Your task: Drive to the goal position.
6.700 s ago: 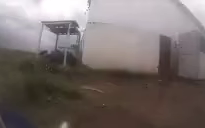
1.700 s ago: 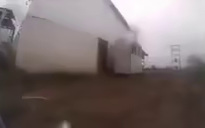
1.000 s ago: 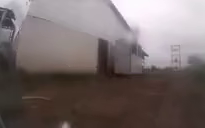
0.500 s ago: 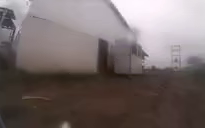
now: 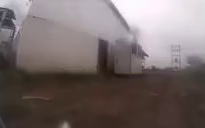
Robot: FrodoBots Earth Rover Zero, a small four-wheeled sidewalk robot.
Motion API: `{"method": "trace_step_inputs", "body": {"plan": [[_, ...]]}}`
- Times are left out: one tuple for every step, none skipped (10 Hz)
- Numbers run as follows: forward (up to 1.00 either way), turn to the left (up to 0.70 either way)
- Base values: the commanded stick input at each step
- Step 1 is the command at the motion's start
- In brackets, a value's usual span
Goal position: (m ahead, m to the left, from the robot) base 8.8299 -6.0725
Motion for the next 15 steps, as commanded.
{"method": "trace_step_inputs", "body": {"plan": [[0.70,-0.35],[0.70,-0.35],[0.70,-0.35],[0.70,-0.35],[0.70,-0.35],[0.70,-0.35],[0.70,-0.35],[0.70,-0.35],[0.70,-0.35],[0.70,-0.35],[0.65,-0.26],[0.43,0.00],[0.18,0.00],[0.09,0.00],[0.43,0.00]]}}
